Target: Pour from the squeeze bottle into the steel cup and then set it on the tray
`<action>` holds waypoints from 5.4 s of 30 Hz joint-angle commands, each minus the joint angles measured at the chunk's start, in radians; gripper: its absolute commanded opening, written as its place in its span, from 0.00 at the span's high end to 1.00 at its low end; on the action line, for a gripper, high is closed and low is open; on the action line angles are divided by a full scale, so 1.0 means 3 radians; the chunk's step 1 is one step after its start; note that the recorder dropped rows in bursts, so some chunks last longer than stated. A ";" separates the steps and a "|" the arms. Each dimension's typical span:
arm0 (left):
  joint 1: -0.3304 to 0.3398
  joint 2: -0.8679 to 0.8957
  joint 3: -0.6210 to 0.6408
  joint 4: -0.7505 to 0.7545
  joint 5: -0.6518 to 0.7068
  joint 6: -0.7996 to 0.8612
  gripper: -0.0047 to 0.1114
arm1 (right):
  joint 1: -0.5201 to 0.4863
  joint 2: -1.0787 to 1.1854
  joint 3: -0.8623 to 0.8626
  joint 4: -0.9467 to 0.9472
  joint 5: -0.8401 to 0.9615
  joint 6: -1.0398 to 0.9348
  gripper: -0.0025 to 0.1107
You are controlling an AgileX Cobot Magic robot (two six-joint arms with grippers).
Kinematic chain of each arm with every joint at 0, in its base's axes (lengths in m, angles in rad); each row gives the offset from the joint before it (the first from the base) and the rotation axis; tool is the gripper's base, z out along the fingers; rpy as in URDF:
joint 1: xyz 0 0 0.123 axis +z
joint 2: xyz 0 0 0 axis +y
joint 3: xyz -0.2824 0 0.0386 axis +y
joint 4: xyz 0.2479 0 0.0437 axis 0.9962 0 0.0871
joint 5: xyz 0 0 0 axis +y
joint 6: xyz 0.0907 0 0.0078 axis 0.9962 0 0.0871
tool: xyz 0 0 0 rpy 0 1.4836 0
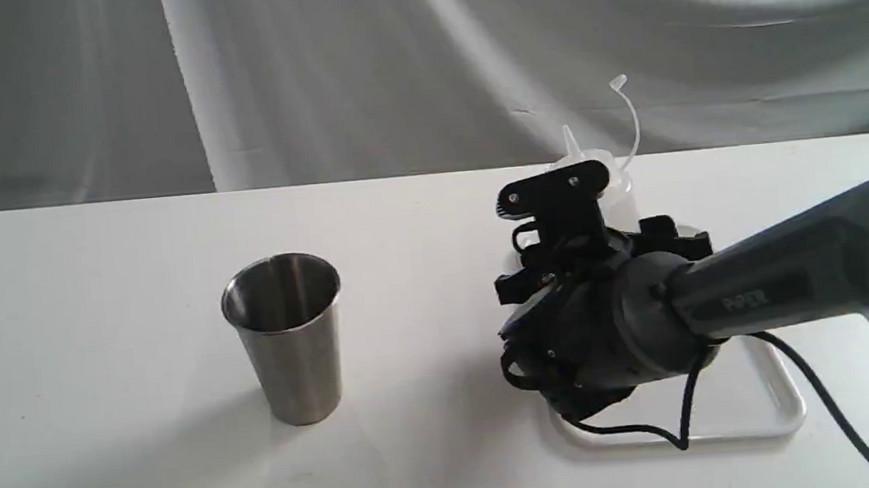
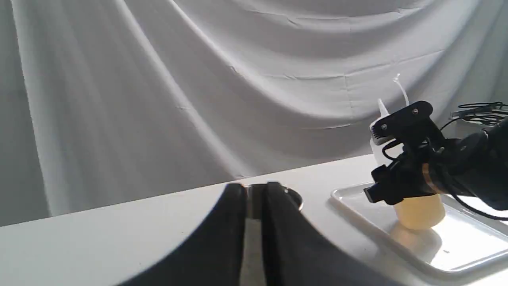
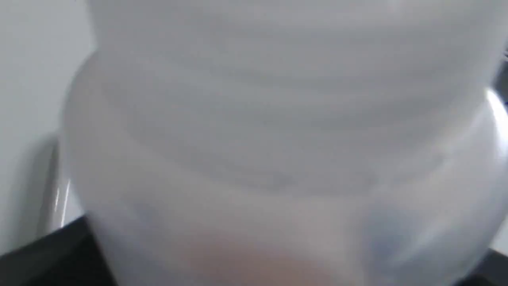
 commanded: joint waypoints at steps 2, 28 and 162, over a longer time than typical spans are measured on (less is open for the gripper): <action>0.0007 0.0016 0.0015 0.0014 -0.0033 -0.0002 0.89 | -0.0011 -0.0029 -0.0021 -0.0063 -0.0031 0.0042 0.31; 0.0007 0.0016 0.0015 0.0014 -0.0033 -0.0002 0.89 | -0.0011 -0.0029 -0.0021 0.0229 0.0011 0.0042 0.12; 0.0007 0.0016 0.0015 0.0014 -0.0033 -0.0002 0.89 | 0.0002 -0.5698 0.2081 0.3186 -0.2777 -0.3206 0.98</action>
